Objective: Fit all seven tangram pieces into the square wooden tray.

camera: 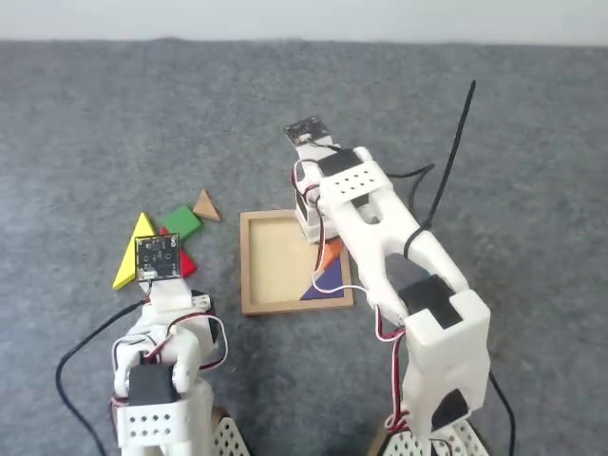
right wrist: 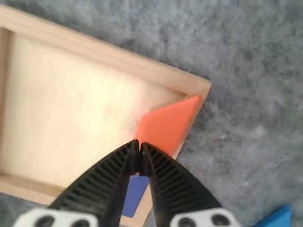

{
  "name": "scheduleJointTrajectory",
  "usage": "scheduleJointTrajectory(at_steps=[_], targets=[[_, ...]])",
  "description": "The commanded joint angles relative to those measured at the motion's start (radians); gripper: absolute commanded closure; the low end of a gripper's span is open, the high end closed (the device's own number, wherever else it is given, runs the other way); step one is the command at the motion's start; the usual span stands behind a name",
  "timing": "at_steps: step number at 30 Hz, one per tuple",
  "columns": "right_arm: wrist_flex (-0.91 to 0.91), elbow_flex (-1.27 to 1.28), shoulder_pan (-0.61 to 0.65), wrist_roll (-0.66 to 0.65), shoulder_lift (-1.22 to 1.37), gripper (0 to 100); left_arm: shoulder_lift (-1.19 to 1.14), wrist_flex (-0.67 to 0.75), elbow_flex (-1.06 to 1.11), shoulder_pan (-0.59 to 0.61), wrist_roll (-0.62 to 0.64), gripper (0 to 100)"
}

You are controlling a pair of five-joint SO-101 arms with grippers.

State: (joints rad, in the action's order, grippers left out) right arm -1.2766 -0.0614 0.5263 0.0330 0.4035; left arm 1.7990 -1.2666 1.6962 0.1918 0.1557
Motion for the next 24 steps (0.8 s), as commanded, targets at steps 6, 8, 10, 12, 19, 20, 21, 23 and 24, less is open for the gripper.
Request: scheduleJointTrajectory(at_steps=[6, 8, 10, 12, 19, 20, 21, 23, 24], targets=[[-0.058, -0.086, -0.007, -0.018, -0.099, 98.9, 0.021, 0.002, -0.015, 0.000, 0.005, 98], [-0.056, -0.083, -0.025, -0.018, -0.077, 98.9, 0.021, 0.002, -0.015, 0.000, 0.005, 98], [-0.056, -0.083, -0.045, -0.018, -0.047, 98.9, 0.021, 0.002, -0.015, 0.000, 0.005, 98], [-0.056, -0.087, -0.061, -0.018, -0.025, 98.9, 0.021, 0.002, -0.015, 0.000, 0.005, 98], [-0.008, -0.089, -0.044, -0.018, 0.041, 98.9, 0.021, 0.002, -0.015, 0.000, 0.005, 98], [0.002, -0.089, -0.036, -0.018, 0.061, 98.9, 0.021, 0.002, -0.015, 0.000, 0.005, 98], [0.015, -0.091, -0.028, -0.018, 0.079, 98.9, 0.021, 0.002, -0.015, 0.000, 0.005, 98], [0.024, -0.094, -0.021, -0.018, 0.102, 98.9, 0.021, 0.002, -0.015, 0.000, 0.005, 98], [0.018, -0.104, -0.015, -0.018, 0.104, 98.9, 0.021, 0.002, -0.015, 0.000, 0.005, 98]])
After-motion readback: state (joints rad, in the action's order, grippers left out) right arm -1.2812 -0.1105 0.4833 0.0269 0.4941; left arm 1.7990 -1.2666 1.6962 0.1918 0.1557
